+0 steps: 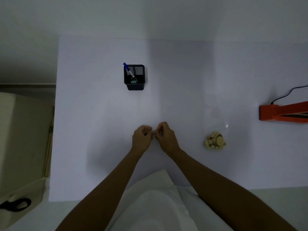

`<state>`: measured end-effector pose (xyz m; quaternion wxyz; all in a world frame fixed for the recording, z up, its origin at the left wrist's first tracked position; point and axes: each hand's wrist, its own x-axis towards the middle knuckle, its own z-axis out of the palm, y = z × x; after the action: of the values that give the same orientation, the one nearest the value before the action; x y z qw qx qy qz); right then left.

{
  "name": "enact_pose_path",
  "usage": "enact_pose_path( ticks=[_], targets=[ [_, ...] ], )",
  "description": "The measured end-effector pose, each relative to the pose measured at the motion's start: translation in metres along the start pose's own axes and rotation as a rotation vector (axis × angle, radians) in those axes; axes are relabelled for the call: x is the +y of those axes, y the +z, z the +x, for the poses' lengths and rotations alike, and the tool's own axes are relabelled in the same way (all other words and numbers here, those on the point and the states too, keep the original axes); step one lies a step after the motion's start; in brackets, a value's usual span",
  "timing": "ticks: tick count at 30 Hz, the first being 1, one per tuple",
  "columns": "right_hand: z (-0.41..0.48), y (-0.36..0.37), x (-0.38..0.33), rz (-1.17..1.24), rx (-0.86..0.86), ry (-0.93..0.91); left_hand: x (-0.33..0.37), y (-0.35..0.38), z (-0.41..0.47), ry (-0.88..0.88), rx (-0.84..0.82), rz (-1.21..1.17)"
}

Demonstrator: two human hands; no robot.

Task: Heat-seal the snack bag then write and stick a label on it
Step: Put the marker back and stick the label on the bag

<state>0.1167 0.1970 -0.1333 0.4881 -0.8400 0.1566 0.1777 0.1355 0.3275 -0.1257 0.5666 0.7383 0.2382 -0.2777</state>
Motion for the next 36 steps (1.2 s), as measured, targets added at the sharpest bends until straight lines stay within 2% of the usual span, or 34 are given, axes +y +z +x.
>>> enact_pose_path(
  ticks=[8,14,19,29,36],
  targets=[
    [-0.002,-0.012,-0.014,0.156,0.015,0.044,0.005,-0.005,-0.009,0.025,-0.106,-0.126],
    [-0.001,-0.02,-0.018,0.209,0.019,0.043,0.01,-0.005,-0.014,0.005,-0.124,-0.17],
    [-0.005,-0.024,-0.015,0.209,0.015,0.043,0.014,-0.008,-0.016,0.013,-0.18,-0.113],
    [-0.004,-0.024,-0.018,0.154,0.024,0.011,0.019,-0.003,-0.014,0.092,-0.147,0.035],
    [-0.004,-0.029,-0.013,0.159,0.05,0.063,0.014,0.001,-0.01,0.016,-0.071,0.102]
  ],
)
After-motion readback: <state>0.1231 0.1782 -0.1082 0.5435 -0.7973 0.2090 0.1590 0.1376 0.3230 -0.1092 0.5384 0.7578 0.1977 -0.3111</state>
